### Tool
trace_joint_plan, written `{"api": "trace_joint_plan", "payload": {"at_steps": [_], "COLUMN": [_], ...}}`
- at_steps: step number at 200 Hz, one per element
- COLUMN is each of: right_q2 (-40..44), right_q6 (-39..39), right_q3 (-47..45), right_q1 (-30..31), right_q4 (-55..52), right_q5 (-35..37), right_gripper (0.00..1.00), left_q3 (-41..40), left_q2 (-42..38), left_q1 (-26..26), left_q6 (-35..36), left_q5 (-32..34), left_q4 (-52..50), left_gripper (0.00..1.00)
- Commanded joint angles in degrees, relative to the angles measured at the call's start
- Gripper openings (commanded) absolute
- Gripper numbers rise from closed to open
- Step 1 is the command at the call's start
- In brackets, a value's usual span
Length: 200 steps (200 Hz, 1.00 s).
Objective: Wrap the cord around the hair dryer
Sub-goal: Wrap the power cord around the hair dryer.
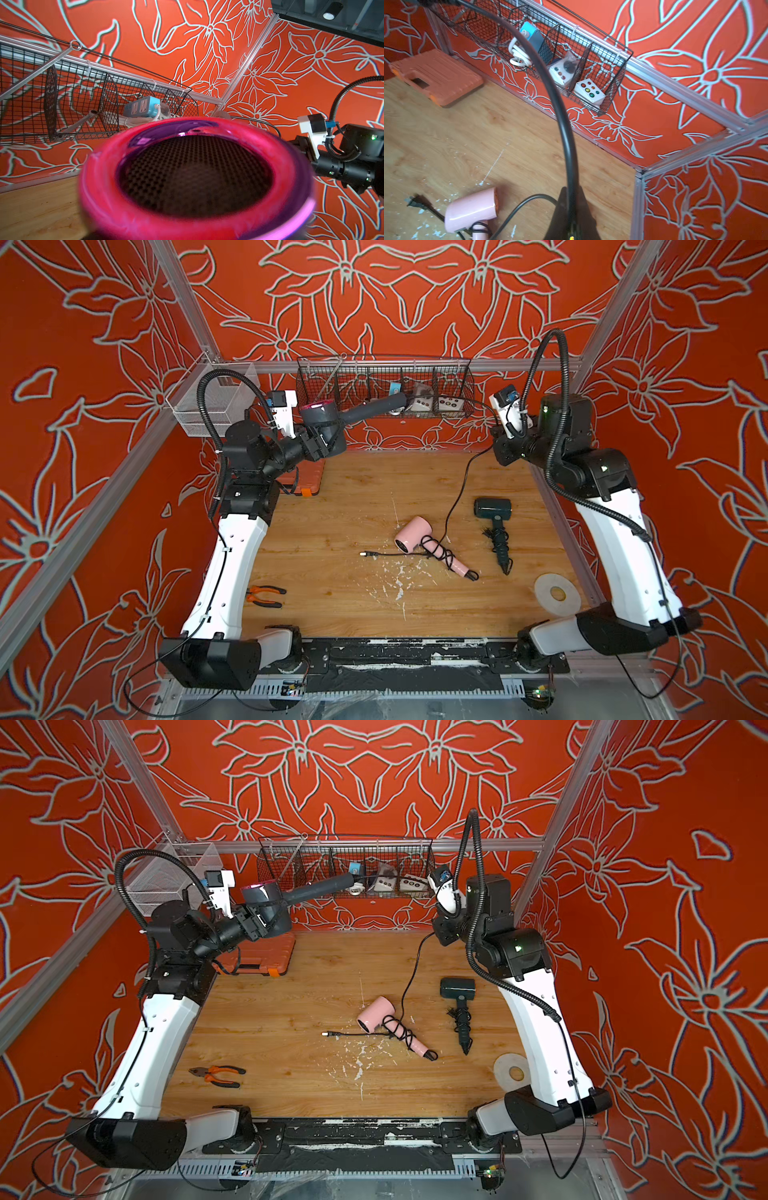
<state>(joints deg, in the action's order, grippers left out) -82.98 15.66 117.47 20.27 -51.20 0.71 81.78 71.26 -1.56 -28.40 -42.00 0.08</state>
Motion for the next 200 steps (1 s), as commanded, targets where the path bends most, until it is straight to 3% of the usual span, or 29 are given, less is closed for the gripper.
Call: {"api": "trace_joint_plan", "payload": {"at_steps": [1,36,60,87,110,140,157,173,200], "right_q2": [-0.97,-4.74,-7.18,-7.96,-9.64,-10.33,-8.58,-6.1,-0.47], "right_q6": [5.38,3.99,0.37,-4.0,-6.28,-7.01,-8.08,-9.71,-11.69], "right_q3": [3.36,2.2,-7.2,-20.22,-24.87,-24.53,-24.72,-25.97,-31.58], "right_q1": [-0.58,-0.94,-1.02,-1.41,-2.03,-3.04,-3.21,-3.24,-3.14], "right_q4": [-1.49,-4.28,-3.68,4.19,8.23,7.1,5.79,4.67,4.14], "right_q5": [4.34,0.62,-3.93,-9.02,-10.73,-11.68,-13.01,-15.5,-24.64], "right_gripper": [0.0,0.0,0.0,0.0,0.0,0.44,0.62,0.7,0.73], "left_q3": [0.62,0.94,-0.19,-0.82,-0.51,1.89,3.34,4.24,4.18], "left_q2": [-1.47,-1.64,-2.76,-3.5,-3.0,-1.41,-0.57,0.19,0.55], "left_q1": [-0.43,-0.31,-0.02,0.35,0.34,0.34,0.38,0.33,0.39], "left_q6": [-1.38,-0.68,0.91,3.71,4.63,6.57,8.12,8.73,8.08], "left_q5": [-1.5,-1.62,-0.57,1.07,2.31,3.64,4.52,4.78,4.34], "left_q4": [5.81,4.12,2.11,-0.47,-0.85,-2.36,-3.64,-4.11,-3.34], "left_gripper": [0.0,0.0,0.0,0.0,0.0,0.0,0.0,0.0,0.0]}}
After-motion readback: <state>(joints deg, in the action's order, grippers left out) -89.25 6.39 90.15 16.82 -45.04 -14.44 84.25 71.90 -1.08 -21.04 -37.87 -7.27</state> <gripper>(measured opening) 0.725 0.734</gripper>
